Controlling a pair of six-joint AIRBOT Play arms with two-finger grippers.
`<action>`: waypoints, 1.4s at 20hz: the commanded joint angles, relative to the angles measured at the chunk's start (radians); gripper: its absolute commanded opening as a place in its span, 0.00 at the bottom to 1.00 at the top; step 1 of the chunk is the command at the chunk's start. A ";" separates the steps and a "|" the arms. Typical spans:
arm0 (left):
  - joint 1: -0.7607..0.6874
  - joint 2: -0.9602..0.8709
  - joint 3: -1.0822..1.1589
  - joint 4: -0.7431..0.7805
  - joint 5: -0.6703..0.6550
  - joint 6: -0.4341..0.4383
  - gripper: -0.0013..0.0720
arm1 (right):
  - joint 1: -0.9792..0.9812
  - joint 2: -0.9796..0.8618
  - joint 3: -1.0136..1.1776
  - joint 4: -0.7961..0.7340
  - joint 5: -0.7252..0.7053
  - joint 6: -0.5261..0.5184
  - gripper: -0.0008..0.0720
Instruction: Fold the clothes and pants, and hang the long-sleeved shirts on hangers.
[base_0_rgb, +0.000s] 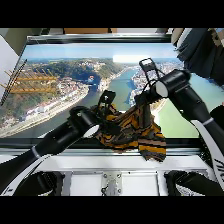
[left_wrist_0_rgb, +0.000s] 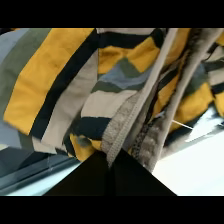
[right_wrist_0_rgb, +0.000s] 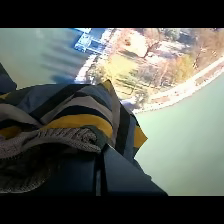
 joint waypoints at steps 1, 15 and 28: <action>-0.011 -0.085 0.000 -0.008 0.012 0.000 0.03 | -0.007 -0.061 -0.044 0.019 -0.043 0.001 0.03; -0.011 -0.094 0.000 -0.011 0.020 0.001 0.03 | -0.006 0.057 -0.145 0.175 -0.117 0.357 0.72; -0.011 -0.094 0.000 -0.010 0.028 0.011 0.03 | 0.082 0.024 -0.268 0.154 -0.198 0.600 0.72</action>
